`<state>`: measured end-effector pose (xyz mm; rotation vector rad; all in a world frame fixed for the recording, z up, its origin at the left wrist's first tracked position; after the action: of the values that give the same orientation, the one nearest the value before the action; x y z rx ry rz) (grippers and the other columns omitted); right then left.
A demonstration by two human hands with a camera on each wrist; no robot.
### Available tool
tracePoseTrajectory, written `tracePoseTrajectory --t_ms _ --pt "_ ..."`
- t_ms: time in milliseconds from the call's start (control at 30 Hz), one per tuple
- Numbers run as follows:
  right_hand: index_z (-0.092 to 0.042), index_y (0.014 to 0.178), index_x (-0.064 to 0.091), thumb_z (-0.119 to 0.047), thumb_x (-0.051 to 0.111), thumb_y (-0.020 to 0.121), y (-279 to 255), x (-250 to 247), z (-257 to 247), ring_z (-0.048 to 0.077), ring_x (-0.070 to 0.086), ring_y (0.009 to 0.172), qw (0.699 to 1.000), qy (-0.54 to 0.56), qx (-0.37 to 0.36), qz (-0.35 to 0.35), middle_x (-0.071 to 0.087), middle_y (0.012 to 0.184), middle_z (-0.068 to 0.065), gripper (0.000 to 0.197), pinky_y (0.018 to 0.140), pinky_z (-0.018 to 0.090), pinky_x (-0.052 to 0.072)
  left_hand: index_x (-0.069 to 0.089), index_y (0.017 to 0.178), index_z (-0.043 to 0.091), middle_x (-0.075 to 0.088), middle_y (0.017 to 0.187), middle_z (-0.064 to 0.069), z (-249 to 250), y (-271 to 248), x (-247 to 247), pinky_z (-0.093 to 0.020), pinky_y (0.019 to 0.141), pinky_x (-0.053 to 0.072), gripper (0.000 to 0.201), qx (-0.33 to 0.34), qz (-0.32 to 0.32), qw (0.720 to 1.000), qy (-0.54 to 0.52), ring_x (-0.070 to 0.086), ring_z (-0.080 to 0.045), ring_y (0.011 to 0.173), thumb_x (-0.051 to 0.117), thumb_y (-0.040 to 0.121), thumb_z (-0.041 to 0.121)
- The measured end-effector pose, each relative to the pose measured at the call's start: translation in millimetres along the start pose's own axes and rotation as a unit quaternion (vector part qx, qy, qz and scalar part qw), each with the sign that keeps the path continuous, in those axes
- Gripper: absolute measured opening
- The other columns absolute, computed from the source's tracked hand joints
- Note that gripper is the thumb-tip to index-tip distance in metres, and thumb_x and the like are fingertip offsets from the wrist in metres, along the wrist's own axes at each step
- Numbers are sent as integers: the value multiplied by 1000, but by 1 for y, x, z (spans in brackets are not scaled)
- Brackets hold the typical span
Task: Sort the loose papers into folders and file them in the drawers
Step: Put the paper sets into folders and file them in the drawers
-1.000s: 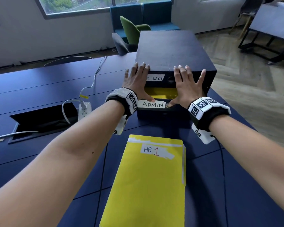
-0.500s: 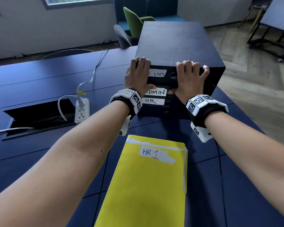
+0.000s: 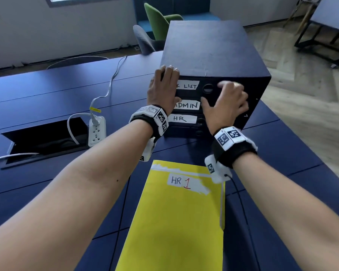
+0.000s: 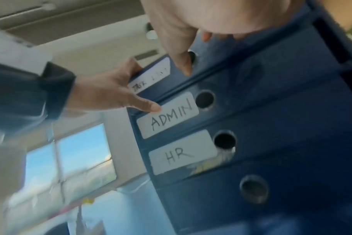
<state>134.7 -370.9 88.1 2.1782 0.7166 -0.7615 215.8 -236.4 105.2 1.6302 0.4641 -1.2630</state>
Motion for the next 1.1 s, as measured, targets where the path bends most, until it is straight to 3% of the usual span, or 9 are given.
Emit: tracePoseTrajectory --t_ms 67,133,200,333,467,733,833,933,1100 --pt "-12 107 53 -29 67 80 -13 14 18 28 41 116 982 107 153 -7 47 122 9 35 94 39 30 38 135 7 38 141 -9 0 0 0 -38 107 32 80 -1 -14 1000 -7 32 -31 132 76 71 36" --pt "-12 83 56 -25 65 83 -23 36 35 25 52 87 930 228 282 -55 55 94 10 17 81 33 37 34 138 7 34 144 -8 1 -1 1 -36 109 29 81 -2 -22 1000 -14 27 -29 134 74 73 36" --pt "-16 58 45 -23 64 86 -30 57 44 17 42 57 861 333 368 -109 48 66 6 34 64 29 36 34 138 7 34 144 -7 0 -2 1 -35 109 29 81 -3 -21 1000 -16 27 -29 135 74 74 36" --pt "-14 68 52 -16 56 90 -41 85 47 10 53 61 722 458 503 -122 56 70 0 22 58 24 39 32 139 9 33 145 -6 0 -2 1 -33 111 28 81 -4 -21 1000 -15 25 -27 136 71 75 39" --pt "-13 77 53 -21 53 92 -49 99 42 10 57 71 635 524 558 -104 58 80 -1 17 74 30 40 31 140 9 31 146 -6 -1 -2 3 -33 112 27 81 -3 -24 1000 -20 24 -27 137 70 76 40" --pt "-5 83 52 -16 49 91 -47 96 19 13 56 80 597 538 593 -55 52 77 2 14 62 24 43 30 141 10 30 147 -5 -2 -1 3 -33 111 26 80 0 -29 999 -30 22 -26 138 69 78 38" --pt "-8 76 48 -13 42 93 -46 94 14 14 55 81 566 572 592 -52 54 79 2 19 76 26 44 30 141 10 30 147 -4 -3 -1 2 -32 110 27 80 4 -28 999 -32 22 -25 138 69 78 39" --pt "-9 76 47 -14 41 92 -43 90 7 15 53 80 554 586 588 -55 55 80 2 17 77 30 42 31 141 10 32 146 -3 -3 -2 1 -33 110 29 81 7 -24 999 -36 23 -24 138 70 76 40" --pt "-11 79 43 -35 48 87 -34 84 6 15 45 72 533 594 596 -90 46 82 1 26 74 32 38 32 140 10 33 145 -4 -4 -2 1 -33 108 31 81 13 -21 999 -40 25 -25 137 71 75 38"
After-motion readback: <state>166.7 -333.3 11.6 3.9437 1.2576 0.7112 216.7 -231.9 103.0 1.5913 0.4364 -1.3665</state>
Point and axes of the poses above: each hand's wrist, its own y-axis towards the middle knuckle, its own x-axis out of the palm, z = x × y, the point moved 3 cm from there along y, towards the middle knuckle
